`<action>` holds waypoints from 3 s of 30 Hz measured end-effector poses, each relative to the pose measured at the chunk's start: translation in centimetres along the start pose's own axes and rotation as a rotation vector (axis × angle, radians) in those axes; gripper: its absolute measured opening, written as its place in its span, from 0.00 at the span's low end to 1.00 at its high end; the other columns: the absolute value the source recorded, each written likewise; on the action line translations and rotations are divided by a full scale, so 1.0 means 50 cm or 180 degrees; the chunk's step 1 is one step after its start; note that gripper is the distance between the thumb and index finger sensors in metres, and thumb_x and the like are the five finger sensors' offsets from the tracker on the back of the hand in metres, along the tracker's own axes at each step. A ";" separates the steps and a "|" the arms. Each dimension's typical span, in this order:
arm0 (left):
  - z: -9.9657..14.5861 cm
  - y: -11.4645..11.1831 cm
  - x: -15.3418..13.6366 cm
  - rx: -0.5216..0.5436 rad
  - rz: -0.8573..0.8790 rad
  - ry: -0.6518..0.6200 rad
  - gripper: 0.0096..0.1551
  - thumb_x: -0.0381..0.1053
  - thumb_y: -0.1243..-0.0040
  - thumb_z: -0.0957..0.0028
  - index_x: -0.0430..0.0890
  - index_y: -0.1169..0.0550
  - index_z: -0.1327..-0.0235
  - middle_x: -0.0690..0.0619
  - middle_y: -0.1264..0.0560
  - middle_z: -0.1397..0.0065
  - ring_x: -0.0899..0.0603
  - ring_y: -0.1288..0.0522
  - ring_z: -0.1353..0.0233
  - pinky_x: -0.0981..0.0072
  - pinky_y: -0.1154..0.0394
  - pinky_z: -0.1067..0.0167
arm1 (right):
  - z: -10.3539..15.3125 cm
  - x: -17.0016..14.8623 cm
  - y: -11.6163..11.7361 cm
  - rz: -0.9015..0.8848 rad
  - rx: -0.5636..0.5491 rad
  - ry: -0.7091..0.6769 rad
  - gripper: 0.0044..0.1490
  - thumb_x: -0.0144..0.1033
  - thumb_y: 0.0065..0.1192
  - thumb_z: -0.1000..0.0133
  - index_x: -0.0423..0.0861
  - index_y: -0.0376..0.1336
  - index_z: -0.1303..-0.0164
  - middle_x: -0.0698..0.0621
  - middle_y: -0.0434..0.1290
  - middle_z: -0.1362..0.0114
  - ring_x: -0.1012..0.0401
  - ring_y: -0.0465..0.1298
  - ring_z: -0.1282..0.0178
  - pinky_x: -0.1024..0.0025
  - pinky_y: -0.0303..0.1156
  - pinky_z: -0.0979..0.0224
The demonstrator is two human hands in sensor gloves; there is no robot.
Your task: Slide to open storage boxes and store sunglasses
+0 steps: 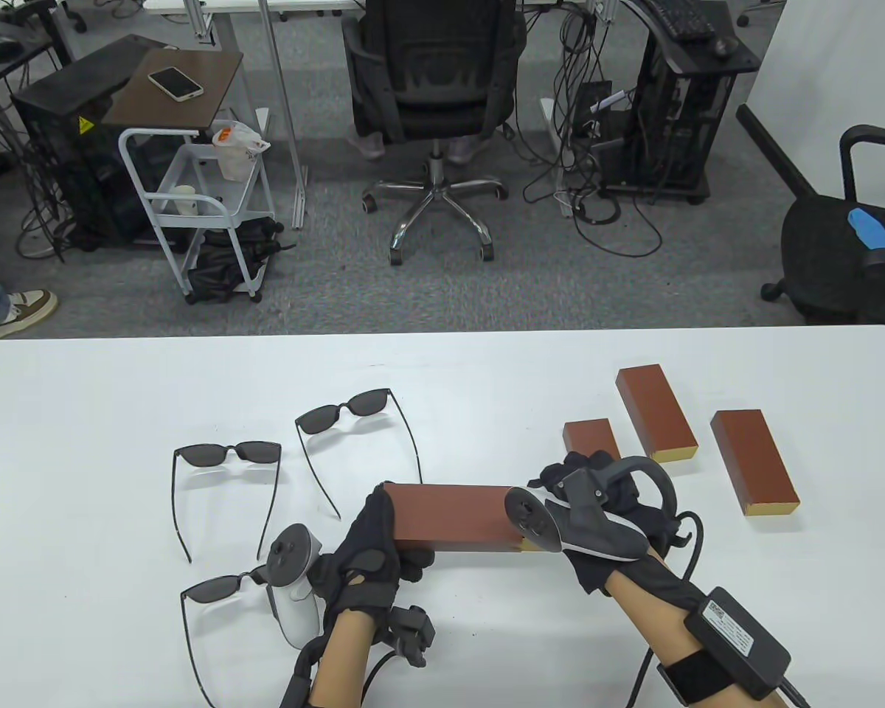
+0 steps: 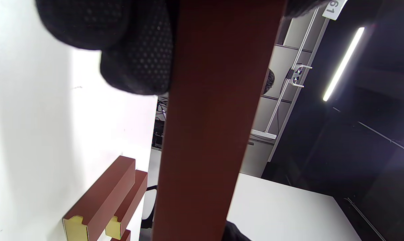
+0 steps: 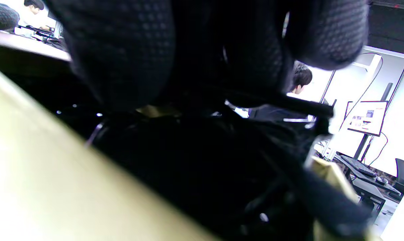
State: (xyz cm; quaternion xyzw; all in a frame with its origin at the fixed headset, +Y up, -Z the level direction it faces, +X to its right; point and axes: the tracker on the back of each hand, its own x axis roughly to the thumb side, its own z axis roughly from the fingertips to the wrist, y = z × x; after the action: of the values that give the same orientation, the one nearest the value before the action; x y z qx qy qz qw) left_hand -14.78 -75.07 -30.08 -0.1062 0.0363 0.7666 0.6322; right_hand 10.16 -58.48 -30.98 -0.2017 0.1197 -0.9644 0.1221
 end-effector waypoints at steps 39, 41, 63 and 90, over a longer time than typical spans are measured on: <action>-0.004 0.019 -0.007 0.0048 -0.0013 -0.0030 0.46 0.71 0.62 0.44 0.48 0.47 0.18 0.46 0.22 0.40 0.43 0.18 0.52 0.51 0.23 0.55 | 0.109 -0.175 0.293 -0.4775 -0.0380 0.2095 0.29 0.52 0.68 0.57 0.54 0.70 0.47 0.45 0.77 0.37 0.50 0.83 0.52 0.59 0.81 0.54; -0.004 0.019 -0.009 0.0042 -0.0052 -0.0014 0.45 0.71 0.62 0.44 0.48 0.47 0.18 0.45 0.22 0.40 0.43 0.19 0.52 0.51 0.23 0.55 | 0.112 -0.172 0.301 -0.4743 -0.0406 0.2108 0.28 0.50 0.69 0.57 0.53 0.71 0.47 0.45 0.77 0.38 0.50 0.83 0.53 0.58 0.81 0.54; 0.007 -0.017 0.011 -0.0044 -0.0026 0.0017 0.46 0.69 0.67 0.44 0.47 0.51 0.18 0.46 0.24 0.37 0.43 0.19 0.50 0.52 0.23 0.54 | 0.109 -0.094 0.291 -0.5676 -0.0469 0.0682 0.58 0.75 0.46 0.58 0.52 0.35 0.28 0.46 0.36 0.19 0.46 0.43 0.20 0.50 0.51 0.22; 0.005 -0.047 0.021 -0.0223 -0.0504 0.0067 0.46 0.71 0.64 0.44 0.49 0.48 0.17 0.46 0.22 0.38 0.44 0.18 0.51 0.52 0.22 0.54 | 0.101 -0.049 0.257 -0.4660 -0.0266 0.0066 0.55 0.65 0.66 0.59 0.58 0.44 0.28 0.43 0.40 0.19 0.41 0.43 0.20 0.41 0.51 0.23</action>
State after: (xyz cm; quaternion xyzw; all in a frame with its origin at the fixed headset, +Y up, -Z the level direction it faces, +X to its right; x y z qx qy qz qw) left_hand -12.71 -73.58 -29.87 -0.1388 0.0077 0.7139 0.6863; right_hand 16.86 -70.78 -30.98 -0.2254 -0.0080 -0.7955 -0.5625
